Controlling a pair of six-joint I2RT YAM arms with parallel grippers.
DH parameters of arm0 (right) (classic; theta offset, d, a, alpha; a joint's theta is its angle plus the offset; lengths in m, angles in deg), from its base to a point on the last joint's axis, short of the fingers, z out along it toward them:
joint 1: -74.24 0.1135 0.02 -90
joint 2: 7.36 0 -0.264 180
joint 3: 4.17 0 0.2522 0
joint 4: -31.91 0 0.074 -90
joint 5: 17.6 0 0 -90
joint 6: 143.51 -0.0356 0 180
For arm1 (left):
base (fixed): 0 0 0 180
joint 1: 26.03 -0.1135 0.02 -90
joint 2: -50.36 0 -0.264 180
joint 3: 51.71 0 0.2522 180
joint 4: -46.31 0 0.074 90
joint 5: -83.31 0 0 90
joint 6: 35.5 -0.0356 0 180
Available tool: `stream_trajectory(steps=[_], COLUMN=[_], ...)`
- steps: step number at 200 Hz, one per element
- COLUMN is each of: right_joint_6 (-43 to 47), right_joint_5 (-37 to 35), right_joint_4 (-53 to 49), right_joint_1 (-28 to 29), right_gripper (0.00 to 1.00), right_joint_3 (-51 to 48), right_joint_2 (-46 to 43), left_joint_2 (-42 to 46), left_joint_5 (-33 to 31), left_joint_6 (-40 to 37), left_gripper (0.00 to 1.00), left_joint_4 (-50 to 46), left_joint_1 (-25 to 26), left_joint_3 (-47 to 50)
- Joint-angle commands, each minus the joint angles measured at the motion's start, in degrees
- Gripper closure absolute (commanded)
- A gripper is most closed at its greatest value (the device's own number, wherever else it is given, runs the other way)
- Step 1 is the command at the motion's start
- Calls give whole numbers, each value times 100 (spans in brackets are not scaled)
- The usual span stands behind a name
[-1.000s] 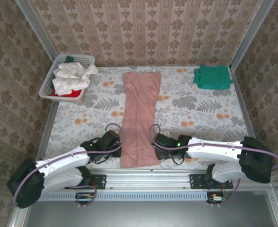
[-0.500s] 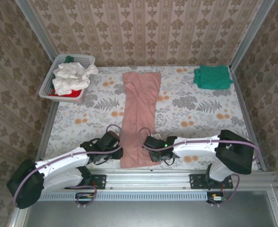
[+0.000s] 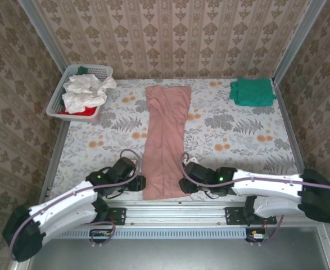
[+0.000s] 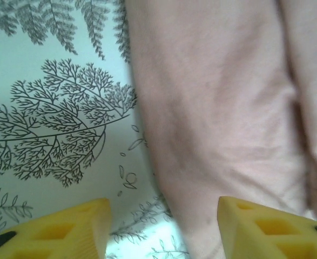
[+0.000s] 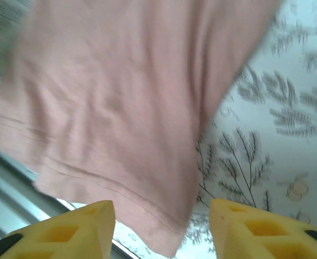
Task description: Fold and stack the t-shirts
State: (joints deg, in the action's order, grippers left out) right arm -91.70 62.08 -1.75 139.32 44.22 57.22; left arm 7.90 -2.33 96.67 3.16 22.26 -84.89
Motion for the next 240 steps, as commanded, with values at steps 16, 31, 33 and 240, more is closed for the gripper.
stream_trajectory(steps=[16, 31, 33, 240], right_joint_6=[-160, -531, -575, -1674], right_joint_5=[151, 321, 341, -57], right_joint_4=[711, 796, 817, 1150], right_joint_1=[22, 102, 117, 910], right_gripper=[47, 47, 47, 80], right_joint_3=[-453, -488, -496, -400], right_joint_2=[-79, 230, 270, 1144], left_joint_2=[651, 633, 633, 33], left_joint_5=[212, 155, 142, -49], left_joint_6=[588, 895, 932, 2015], left_gripper=[40, 40, 40, 48], left_joint_4=[-455, -351, -343, 1865], left_joint_1=[253, 500, 533, 1642], left_joint_3=[123, 297, 311, 1117])
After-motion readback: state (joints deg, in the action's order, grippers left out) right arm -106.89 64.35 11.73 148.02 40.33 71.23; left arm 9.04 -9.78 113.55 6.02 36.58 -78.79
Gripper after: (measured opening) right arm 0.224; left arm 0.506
